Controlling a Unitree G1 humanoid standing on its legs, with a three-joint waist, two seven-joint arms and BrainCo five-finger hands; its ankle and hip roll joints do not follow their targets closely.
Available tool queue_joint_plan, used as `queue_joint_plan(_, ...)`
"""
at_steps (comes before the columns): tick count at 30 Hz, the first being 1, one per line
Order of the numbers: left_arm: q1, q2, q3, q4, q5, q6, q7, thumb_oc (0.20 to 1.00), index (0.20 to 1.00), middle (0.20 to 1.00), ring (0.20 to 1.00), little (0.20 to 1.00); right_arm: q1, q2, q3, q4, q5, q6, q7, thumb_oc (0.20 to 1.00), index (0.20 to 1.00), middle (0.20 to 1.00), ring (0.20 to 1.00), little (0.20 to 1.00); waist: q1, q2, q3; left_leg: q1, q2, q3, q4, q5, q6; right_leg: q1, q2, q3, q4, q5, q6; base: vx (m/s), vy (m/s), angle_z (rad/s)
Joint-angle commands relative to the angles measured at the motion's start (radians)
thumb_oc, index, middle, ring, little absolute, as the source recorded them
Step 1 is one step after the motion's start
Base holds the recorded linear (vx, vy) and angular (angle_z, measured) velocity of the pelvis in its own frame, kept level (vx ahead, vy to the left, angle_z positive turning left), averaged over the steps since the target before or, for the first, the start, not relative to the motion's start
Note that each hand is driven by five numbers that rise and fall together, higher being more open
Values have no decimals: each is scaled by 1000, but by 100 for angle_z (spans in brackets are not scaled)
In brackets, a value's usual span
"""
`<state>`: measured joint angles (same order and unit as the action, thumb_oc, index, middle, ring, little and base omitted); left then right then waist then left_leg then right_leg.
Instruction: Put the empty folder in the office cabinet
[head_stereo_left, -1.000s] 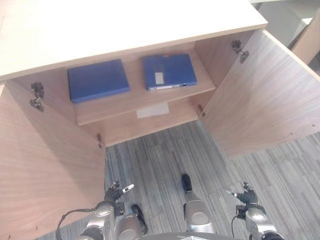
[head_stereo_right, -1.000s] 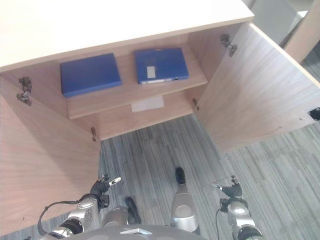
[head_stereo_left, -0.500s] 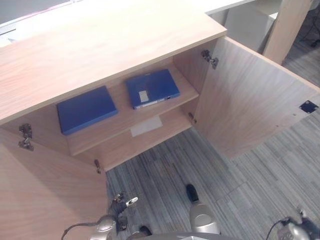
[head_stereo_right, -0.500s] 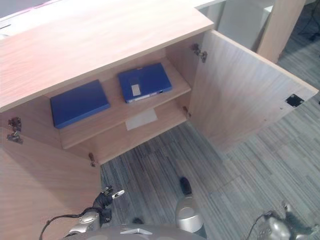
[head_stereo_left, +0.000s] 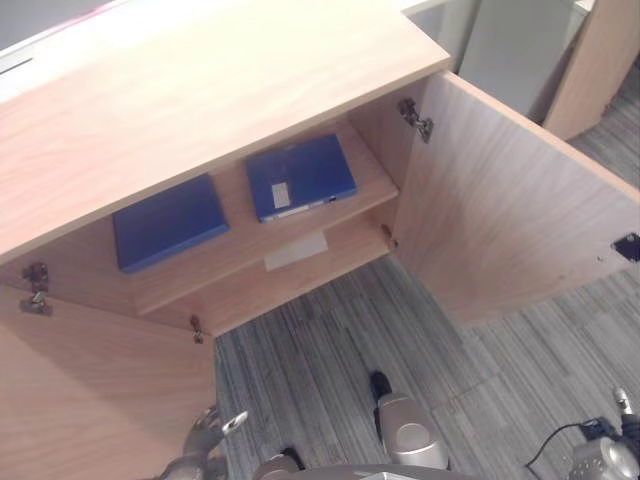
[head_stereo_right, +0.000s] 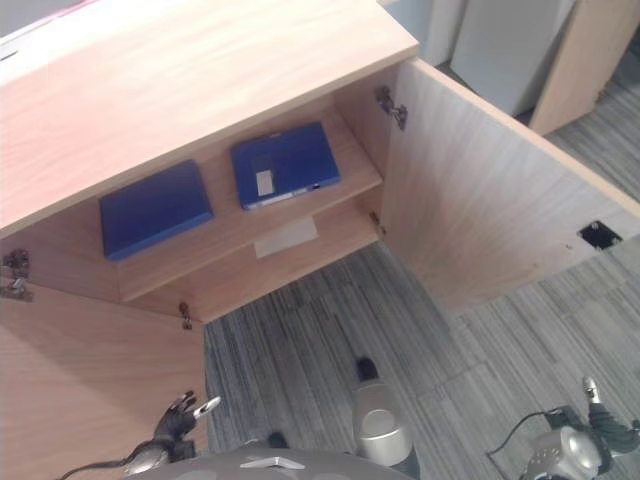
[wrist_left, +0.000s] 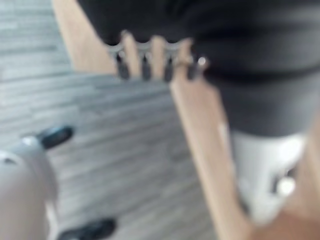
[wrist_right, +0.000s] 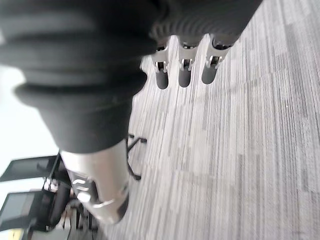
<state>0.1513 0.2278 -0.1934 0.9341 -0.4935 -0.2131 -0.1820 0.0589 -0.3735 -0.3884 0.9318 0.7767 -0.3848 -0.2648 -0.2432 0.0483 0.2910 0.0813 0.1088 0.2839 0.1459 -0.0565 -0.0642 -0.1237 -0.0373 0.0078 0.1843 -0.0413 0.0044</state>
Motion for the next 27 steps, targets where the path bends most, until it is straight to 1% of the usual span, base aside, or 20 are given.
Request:
queue_joint_plan(1, -11, 58, 10, -26, 23, -50, 21, 1000, 1000, 1000, 1000, 1000, 12, -81, -20, -45, 87, -58, 16, 1000, 1000, 1000, 1000, 1000, 11, -7, -65, 14, -175, -66, 21, -166, 117, -69, -18, 63, -173, 217, 123, -203, 36, -62)
queue_joint_plan(2, -11, 78, 2, -32, 21, -78, 12, 1000, 1000, 1000, 1000, 1000, -10, -88, -12, -52, 114, -60, 40, 1000, 1000, 1000, 1000, 1000, 30, 4, -56, 10, -230, -111, -27, -157, 154, -85, 12, 53, -186, 237, 129, -216, 54, -53)
queue_joint_plan(3, -17, 93, 0, -36, 12, -80, 9, 1000, 1000, 1000, 1000, 1000, -22, -90, -6, -54, 114, -60, 41, 1000, 1000, 1000, 1000, 1000, 37, 2, -57, 11, -249, -132, -54, -144, 164, -105, 20, 50, -181, 244, 132, -207, 87, -34)
queue_joint_plan(5, -37, 126, 0, -49, -8, -86, 0, 1000, 1000, 1000, 1000, 1000, -41, -93, -2, -57, 82, -67, 58, 1000, 1000, 1000, 1000, 1000, 41, 7, -60, 49, -249, -146, -133, -120, 173, -121, 31, 34, -178, 247, 141, -156, 122, -11)
queue_joint_plan(7, -59, 151, -2, -76, -19, -57, 1, 1000, 1000, 1000, 1000, 1000, -55, -101, 5, -58, 62, -55, 51, 1000, 1000, 1000, 1000, 1000, 50, 1, -65, 56, -246, -155, -155, -109, 169, -127, 26, 23, -185, 259, 149, -165, 91, 6)
queue_joint_plan(10, -83, 166, -2, -97, -21, -36, 1, 1000, 1000, 1000, 1000, 1000, -84, -128, 4, -42, 38, -44, 66, 1000, 1000, 1000, 1000, 1000, 74, -9, -64, 55, -242, -167, -181, -92, 167, -128, 17, -6, -191, 276, 158, -161, 30, 6)
queue_joint_plan(11, -88, 169, 2, -96, -16, -19, 14, 1000, 1000, 1000, 1000, 1000, -110, -158, 4, -40, 30, -13, 76, 1000, 1000, 1000, 1000, 1000, 91, -14, -60, 61, -234, -158, -202, -76, 160, -128, 7, -42, -188, 281, 161, -123, 13, -1)
queue_joint_plan(12, -89, 169, 3, -96, -15, -16, 16, 1000, 1000, 1000, 1000, 1000, -113, -161, 5, -39, 33, -11, 82, 1000, 1000, 1000, 1000, 1000, 93, -14, -59, 63, -233, -157, -205, -74, 159, -128, 6, -46, -188, 282, 162, -142, -6, -14)
queue_joint_plan(13, -81, 164, 14, -69, -23, -17, 27, 1000, 1000, 1000, 1000, 1000, -134, -188, 7, -35, 17, 19, 105, 1000, 1000, 1000, 1000, 1000, 113, -16, -57, 69, -223, -149, -215, -60, 153, -123, -16, -85, -167, 278, 166, -63, -12, -12)
queue_joint_plan(14, -81, 164, 14, -69, -23, -17, 27, 1000, 1000, 1000, 1000, 1000, -134, -188, 7, -35, 17, 19, 105, 1000, 1000, 1000, 1000, 1000, 113, -16, -57, 69, -223, -149, -215, -60, 153, -123, -16, -85, -167, 278, 166, -64, -24, -26)
queue_joint_plan(16, -71, 158, 31, -46, -35, -22, 26, 1000, 1000, 1000, 1000, 1000, -150, -206, 13, -30, 26, 49, 137, 1000, 1000, 1000, 1000, 1000, 129, -10, -54, 77, -210, -153, -219, -54, 150, -109, -29, -94, -140, 257, 165, -50, -39, -48)
queue_joint_plan(18, -57, 152, 51, -22, -44, -23, 24, 1000, 1000, 1000, 1000, 1000, -173, -213, 26, -27, 14, 62, 176, 1000, 1000, 1000, 1000, 1000, 150, -7, -54, 71, -197, -154, -215, -40, 144, -94, -57, -100, -100, 238, 153, -108, -91, -15)
queue_joint_plan(19, -41, 146, 72, 7, -36, -34, 13, 1000, 1000, 1000, 1000, 1000, -186, -212, 40, -32, -5, 65, 209, 1000, 1000, 1000, 1000, 1000, 167, -4, -56, 64, -183, -150, -206, -35, 141, -72, -82, -107, -67, 225, 146, -85, -82, 5)
queue_joint_plan(21, -41, 146, 72, 7, -36, -34, 13, 1000, 1000, 1000, 1000, 1000, -186, -212, 40, -32, -5, 65, 209, 1000, 1000, 1000, 1000, 1000, 167, -4, -56, 64, -183, -150, -206, -35, 141, -72, -82, -107, -67, 225, 146, -42, -96, -1)
queue_joint_plan(22, -23, 139, 97, 37, -27, -43, 9, 1000, 1000, 1000, 1000, 1000, -198, -209, 72, -44, -90, 57, 251, 1000, 1000, 1000, 1000, 1000, 188, -2, -56, 61, -165, -146, -193, -35, 138, -42, -113, -113, -22, 205, 141, -72, -197, -2)
queue_joint_plan(23, -18, 138, 108, 48, -24, -48, 5, 1000, 1000, 1000, 1000, 1000, -202, -207, 89, -49, -103, 47, 272, 1000, 1000, 1000, 1000, 1000, 196, -3, -59, 52, -159, -143, -186, -32, 137, -33, -122, -114, -12, 198, 137, -121, -305, -3)
queue_joint_plan(24, -9, 134, 121, 65, -12, -63, 0, 1000, 1000, 1000, 1000, 1000, -208, -203, 120, -62, -108, 28, 333, 1000, 1000, 1000, 1000, 1000, 207, -4, -60, 46, -148, -143, -178, -28, 135, -11, -131, -117, 2, 175, 132, -119, -238, -14)
queue_joint_plan(25, -1, 131, 127, 69, -11, -73, -1, 1000, 1000, 1000, 1000, 1000, -209, -201, 144, -83, -118, 19, 367, 1000, 1000, 1000, 1000, 1000, 212, -5, -62, 47, -139, -142, -180, -24, 130, 17, -123, -118, -13, 135, 131, -112, -332, -14)
queue_joint_plan(26, 8, 126, 156, 74, -5, -78, -12, 1000, 1000, 1000, 1000, 1000, -197, -193, 188, -143, -158, 11, 425, 1000, 1000, 1000, 1000, 1000, 212, -21, -67, 42, -137, -138, -170, -31, 124, 52, -107, -117, -67, 116, 138, -79, -308, -8)
queue_joint_plan(27, 12, 125, 171, 68, 3, -70, -17, 1000, 1000, 1000, 1000, 1000, -186, -188, 212, -179, -182, 12, 448, 1000, 1000, 1000, 1000, 1000, 213, -28, -74, 38, -137, -139, -167, -28, 120, 62, -102, -113, -94, 120, 139, -58, -330, 3)
